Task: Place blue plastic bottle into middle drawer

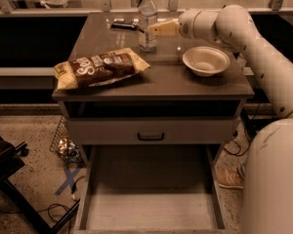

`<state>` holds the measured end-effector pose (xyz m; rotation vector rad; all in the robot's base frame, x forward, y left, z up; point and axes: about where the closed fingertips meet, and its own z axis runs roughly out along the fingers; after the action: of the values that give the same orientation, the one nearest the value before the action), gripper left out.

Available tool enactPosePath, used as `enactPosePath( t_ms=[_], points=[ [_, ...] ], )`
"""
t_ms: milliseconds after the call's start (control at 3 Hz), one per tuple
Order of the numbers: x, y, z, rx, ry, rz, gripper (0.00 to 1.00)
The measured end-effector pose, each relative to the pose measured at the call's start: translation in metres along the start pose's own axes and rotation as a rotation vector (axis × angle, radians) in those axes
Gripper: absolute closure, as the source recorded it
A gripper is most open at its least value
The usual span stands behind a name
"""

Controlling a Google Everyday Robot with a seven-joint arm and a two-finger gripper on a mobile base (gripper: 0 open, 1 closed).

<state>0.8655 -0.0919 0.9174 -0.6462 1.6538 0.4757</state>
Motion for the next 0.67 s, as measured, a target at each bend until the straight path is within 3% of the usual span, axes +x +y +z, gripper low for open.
enactPosePath(
  t_ms=[667],
  points=[
    [-0.047,0.012,0.028,-0.071,-0.073,-0.057,0.0]
  ],
)
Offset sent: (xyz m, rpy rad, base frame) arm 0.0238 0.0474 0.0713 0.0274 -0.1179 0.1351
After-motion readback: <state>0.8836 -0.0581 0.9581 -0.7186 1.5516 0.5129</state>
